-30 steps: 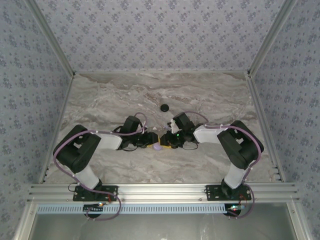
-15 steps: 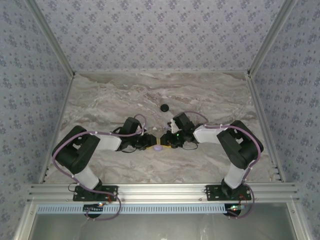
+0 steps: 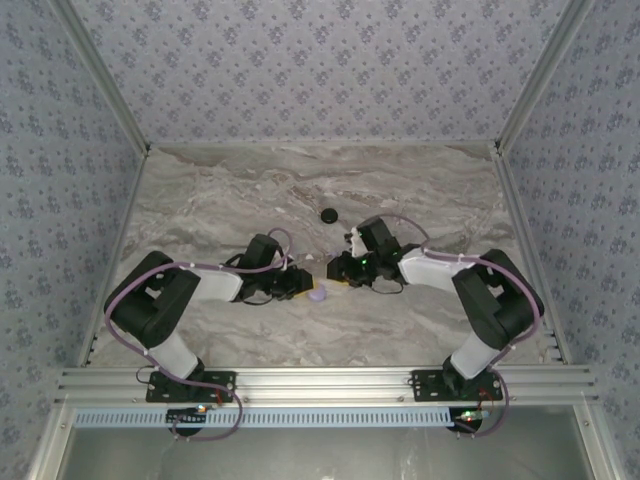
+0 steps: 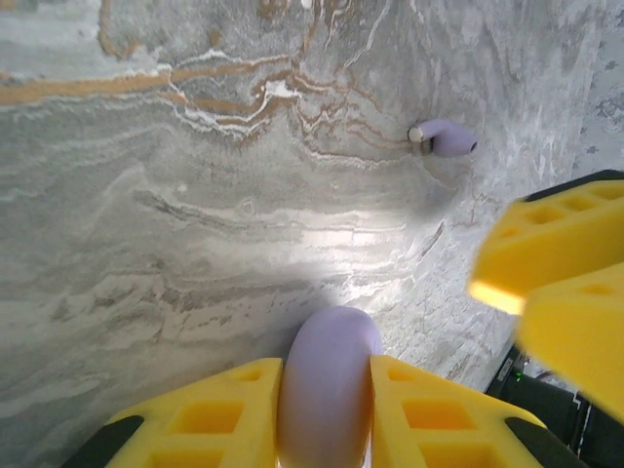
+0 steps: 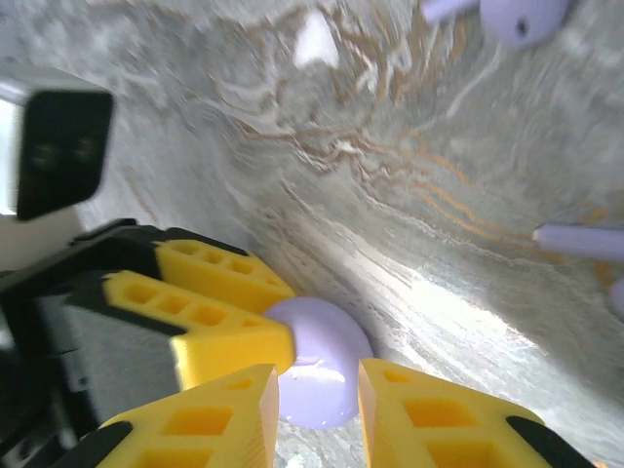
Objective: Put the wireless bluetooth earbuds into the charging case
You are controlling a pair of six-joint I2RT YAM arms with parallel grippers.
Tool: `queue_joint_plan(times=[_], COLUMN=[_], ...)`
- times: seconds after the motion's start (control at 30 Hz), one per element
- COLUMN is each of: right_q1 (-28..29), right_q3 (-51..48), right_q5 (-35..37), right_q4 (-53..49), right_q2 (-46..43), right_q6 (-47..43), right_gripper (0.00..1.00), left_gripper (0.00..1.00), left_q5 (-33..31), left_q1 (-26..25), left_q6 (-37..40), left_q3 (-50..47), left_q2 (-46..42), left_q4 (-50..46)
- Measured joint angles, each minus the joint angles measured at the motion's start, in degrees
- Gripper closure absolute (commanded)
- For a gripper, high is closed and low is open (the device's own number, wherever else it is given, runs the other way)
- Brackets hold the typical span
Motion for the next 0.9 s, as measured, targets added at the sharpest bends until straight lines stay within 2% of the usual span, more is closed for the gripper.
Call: queue_joint_plan(times=[0.23, 0.47, 0.6, 0.8, 0.9], right_q1=[-7.1, -13.5, -14.9, -15.2, -15.2], right_q3=[-1.6, -1.6, -0.4, 3.1, 4.2], right_q5=[-1.1, -6.3, -10.2, -16.7, -19.0], right_q4=[-3.5, -6.6, -7.7, -7.7, -7.1], right_q2=[-7.9, -13.3, -15.2, -15.5, -15.5], right_q6=[-4.0, -10.3, -13.4, -16.1, -16.4], right_gripper=[0.66, 0.60, 0.55, 0.43, 0.41], left_gripper=[0.76, 0.76, 0.76, 0.76, 0.76], left_q5=[1.1, 3.1, 4.5, 7.8, 9.2], left_q1=[3.0, 3.3, 3.3, 3.3, 3.3], left_q6=[0.1, 2.8, 5.1, 9.0, 10.6], left_q3=[1.0, 8.0, 11.2, 14.8, 15.9], left_q2=[-2.4, -7.7, -10.2, -10.9, -10.9], left_q4=[0.4, -0.6, -0.9, -2.6, -4.2])
